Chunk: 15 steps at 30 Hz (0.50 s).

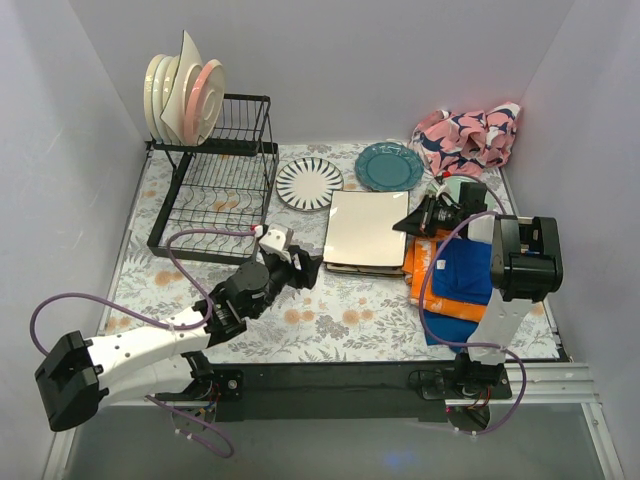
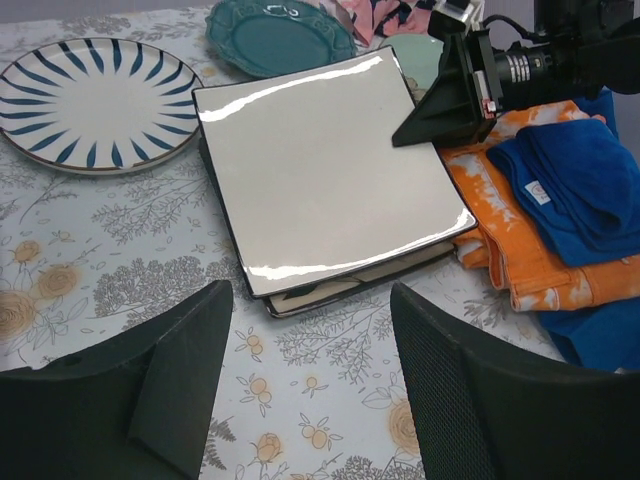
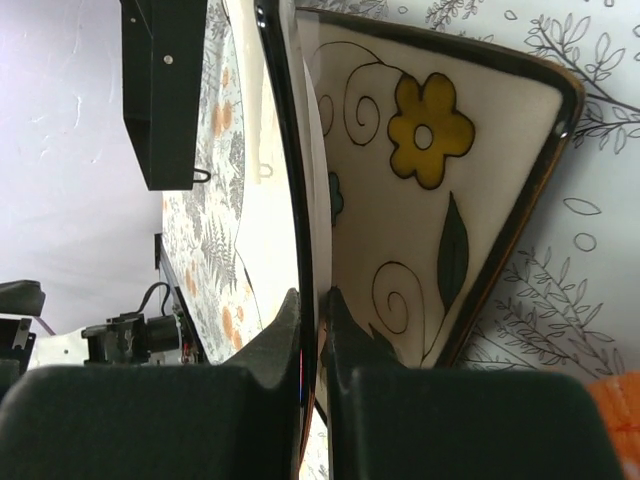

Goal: Unload the plates from the dish rack
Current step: Place the plate at the center of the board.

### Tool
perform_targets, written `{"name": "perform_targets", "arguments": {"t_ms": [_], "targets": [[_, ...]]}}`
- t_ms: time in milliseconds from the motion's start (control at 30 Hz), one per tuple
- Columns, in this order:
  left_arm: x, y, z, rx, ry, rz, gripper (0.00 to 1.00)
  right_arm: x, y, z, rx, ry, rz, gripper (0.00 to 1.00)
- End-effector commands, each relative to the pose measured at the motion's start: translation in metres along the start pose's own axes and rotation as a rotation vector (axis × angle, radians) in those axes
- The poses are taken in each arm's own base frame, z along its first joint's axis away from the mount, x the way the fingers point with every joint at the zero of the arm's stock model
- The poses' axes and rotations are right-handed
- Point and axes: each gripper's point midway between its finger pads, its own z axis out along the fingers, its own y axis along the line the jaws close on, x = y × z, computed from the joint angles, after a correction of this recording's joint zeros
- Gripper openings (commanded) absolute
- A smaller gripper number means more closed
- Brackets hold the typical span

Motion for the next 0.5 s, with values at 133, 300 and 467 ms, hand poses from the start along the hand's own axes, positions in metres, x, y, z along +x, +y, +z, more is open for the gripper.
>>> {"name": "perform_targets", "arguments": {"t_ms": [133, 300, 467], "targets": [[-0.02, 0.009, -0.005, -0.043, -0.088, -0.002, 0.63, -0.008, -0.007, 0.004, -0.056, 0.083, -0.045, 0.01], [-0.016, 0.004, -0.001, -0.029, -0.064, 0.006, 0.63, 0.0, -0.016, 0.004, -0.048, 0.112, -0.015, 0.01], [-0.013, 0.004, -0.001, -0.026, -0.056, 0.007, 0.63, 0.003, -0.025, 0.003, -0.001, 0.128, -0.019, 0.01]]}}
